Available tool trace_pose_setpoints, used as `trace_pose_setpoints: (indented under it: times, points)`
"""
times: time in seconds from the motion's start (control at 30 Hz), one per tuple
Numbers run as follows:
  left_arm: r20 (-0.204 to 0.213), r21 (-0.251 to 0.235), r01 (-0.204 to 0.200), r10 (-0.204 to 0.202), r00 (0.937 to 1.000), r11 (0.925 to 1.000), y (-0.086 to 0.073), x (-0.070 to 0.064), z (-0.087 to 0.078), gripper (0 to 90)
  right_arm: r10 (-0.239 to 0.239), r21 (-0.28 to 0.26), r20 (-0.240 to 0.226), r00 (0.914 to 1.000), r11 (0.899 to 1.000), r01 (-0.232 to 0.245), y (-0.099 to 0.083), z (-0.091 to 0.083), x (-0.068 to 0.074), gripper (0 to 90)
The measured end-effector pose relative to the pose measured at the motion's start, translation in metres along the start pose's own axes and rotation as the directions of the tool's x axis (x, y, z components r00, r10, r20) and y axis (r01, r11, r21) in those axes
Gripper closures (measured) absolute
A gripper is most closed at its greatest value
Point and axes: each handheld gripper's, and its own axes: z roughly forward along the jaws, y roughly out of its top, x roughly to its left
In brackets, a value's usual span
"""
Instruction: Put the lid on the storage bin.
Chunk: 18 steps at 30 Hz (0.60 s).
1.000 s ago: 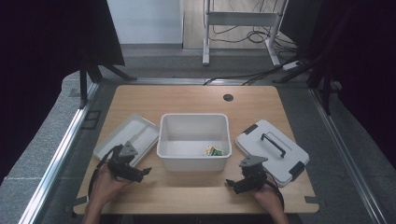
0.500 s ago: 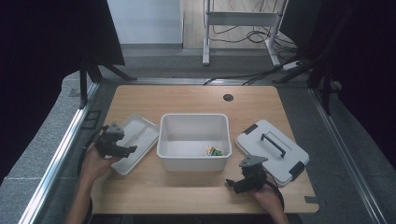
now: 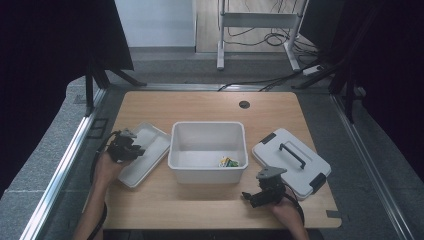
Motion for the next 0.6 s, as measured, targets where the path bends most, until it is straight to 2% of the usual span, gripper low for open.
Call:
trace_pose_setpoints:
  times: [0.07, 0.13, 0.2, 0.3, 0.33, 0.43, 0.53, 0.6]
  points:
    - [0.006, 0.013, -0.001, 0.001, 1.0, 0.9999, -0.001, 0.0, 0.002, 75.2, 0.0, 0.0, 0.0, 1.0, 1.0, 0.0, 0.0, 0.0, 0.0, 0.0]
    - [-0.006, 0.033, -0.005, 0.006, 1.0, 0.9995, -0.001, 0.0, 0.005, 79.4, 0.0, 0.0, 0.0, 1.0, 1.0, 0.0, 0.0, 0.0, 0.0, 0.0]
    - [-0.014, 0.033, -0.01, 0.01, 0.9998, 0.9994, -0.002, 0.001, 0.004, 86.0, 0.0, 0.0, 0.0, 1.0, 1.0, 0.0, 0.0, 0.0, 0.0, 0.0]
    - [-0.022, 0.039, -0.022, 0.022, 0.9995, 0.999, -0.003, 0.002, 0.003, 88.8, 0.0, 0.0, 0.0, 1.0, 1.0, 0.0, 0.0, 0.0, 0.0, 0.0]
    - [-0.008, 0.038, -0.028, 0.029, 0.9996, 0.9989, -0.003, 0.004, 0.002, 88.8, 0.0, 0.0, 0.0, 1.0, 1.0, 0.0, 0.0, 0.0, 0.0, 0.0]
    - [-0.018, 0.04, -0.046, 0.047, 0.9988, 0.9981, -0.004, 0.007, -0.003, 89.0, 0.0, 0.0, 0.0, 1.0, 1.0, 0.0, 0.0, 0.0, 0.0, 0.0]
    - [0.007, 0.029, -0.065, 0.065, 0.9978, 0.9974, -0.003, 0.011, -0.012, 89.0, 0.0, 0.0, 0.001, 1.0, 1.0, 0.0, 0.0, 0.0, 0.0, 0.0]
    - [0.01, 0.019, -0.075, 0.075, 0.9971, 0.997, -0.001, 0.014, -0.02, 89.1, 0.002, -0.001, 0.001, 1.0, 1.0, -0.002, 0.0, 0.0, 0.0, 0.0]
